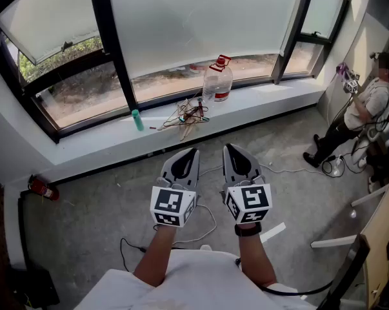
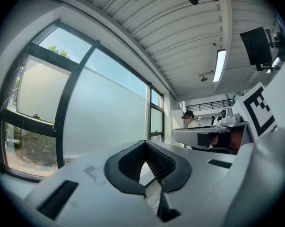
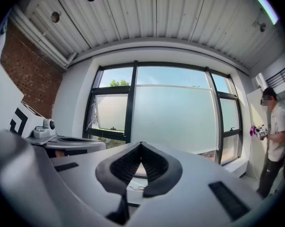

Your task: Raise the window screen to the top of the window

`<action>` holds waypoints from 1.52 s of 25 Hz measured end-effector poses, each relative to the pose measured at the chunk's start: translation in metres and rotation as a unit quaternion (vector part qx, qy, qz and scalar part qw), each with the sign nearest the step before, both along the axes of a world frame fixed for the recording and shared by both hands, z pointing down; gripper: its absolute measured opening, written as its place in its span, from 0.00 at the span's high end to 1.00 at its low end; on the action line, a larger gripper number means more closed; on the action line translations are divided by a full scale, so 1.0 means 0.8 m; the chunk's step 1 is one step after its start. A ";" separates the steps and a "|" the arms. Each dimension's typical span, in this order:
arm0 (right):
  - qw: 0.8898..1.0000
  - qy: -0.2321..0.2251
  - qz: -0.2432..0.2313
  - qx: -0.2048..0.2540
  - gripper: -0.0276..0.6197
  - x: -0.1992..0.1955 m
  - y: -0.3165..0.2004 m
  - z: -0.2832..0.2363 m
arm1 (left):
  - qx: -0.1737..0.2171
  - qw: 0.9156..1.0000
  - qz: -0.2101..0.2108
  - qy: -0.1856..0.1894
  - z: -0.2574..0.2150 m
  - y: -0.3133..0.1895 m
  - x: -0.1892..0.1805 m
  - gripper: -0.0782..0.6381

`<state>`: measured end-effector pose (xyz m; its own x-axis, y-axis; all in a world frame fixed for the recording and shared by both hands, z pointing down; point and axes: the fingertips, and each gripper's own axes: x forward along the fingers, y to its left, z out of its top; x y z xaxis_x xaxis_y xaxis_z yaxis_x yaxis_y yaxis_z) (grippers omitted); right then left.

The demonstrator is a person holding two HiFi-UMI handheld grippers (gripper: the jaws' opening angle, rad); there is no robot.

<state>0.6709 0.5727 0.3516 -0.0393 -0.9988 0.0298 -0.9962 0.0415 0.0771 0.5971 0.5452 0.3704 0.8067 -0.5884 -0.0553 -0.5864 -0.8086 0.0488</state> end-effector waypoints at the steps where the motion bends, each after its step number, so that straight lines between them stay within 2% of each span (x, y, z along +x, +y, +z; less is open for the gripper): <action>1: 1.000 0.000 -0.004 0.002 0.97 0.004 0.004 0.000 | 0.013 1.000 -0.010 -0.012 0.000 0.004 0.004 0.90; 4: 1.000 0.001 -0.017 0.001 0.97 0.011 0.015 0.005 | 0.038 0.998 -0.028 -0.030 0.000 0.019 0.016 0.90; 7: 0.999 -0.002 -0.037 -0.012 0.97 0.010 0.025 0.023 | 0.009 1.000 -0.018 0.009 0.005 0.037 0.023 0.90; 8: 0.999 -0.007 -0.043 -0.016 0.97 0.008 0.026 0.028 | 0.006 1.000 -0.023 0.010 0.007 0.039 0.021 0.90; 12: 0.997 -0.034 -0.067 -0.029 0.97 -0.005 0.021 0.046 | 0.021 0.995 -0.080 -0.048 0.024 0.041 -0.003 0.90; 17: 0.987 -0.049 -0.135 -0.073 0.97 -0.061 -0.004 0.079 | 0.008 0.985 -0.154 -0.080 0.039 0.027 -0.065 0.90; 21: 0.975 -0.044 -0.202 -0.082 0.97 -0.134 -0.028 0.087 | -0.018 0.966 -0.234 -0.111 0.059 0.012 -0.142 0.90; 24: 0.962 -0.038 -0.257 -0.085 0.97 -0.211 -0.047 0.089 | -0.037 0.952 -0.285 -0.103 0.066 0.002 -0.220 0.90; 29: 0.933 -0.026 -0.351 -0.080 0.97 -0.345 -0.076 0.082 | -0.036 0.923 -0.371 -0.093 0.061 -0.013 -0.349 0.90; 34: 0.905 -0.007 -0.422 -0.050 0.97 -0.489 -0.090 0.061 | -0.032 0.900 -0.430 -0.069 0.051 -0.029 -0.484 0.90; 38: 0.891 0.000 -0.451 -0.039 0.97 -0.587 -0.109 0.051 | -0.024 0.888 -0.455 -0.057 0.043 -0.042 -0.576 0.90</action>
<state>0.2015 0.4852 0.3928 -0.8262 -0.5549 0.0974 -0.5539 0.8316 0.0397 0.1359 0.5114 0.4048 -0.0061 -0.9992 0.0393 -0.9995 0.0049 -0.0307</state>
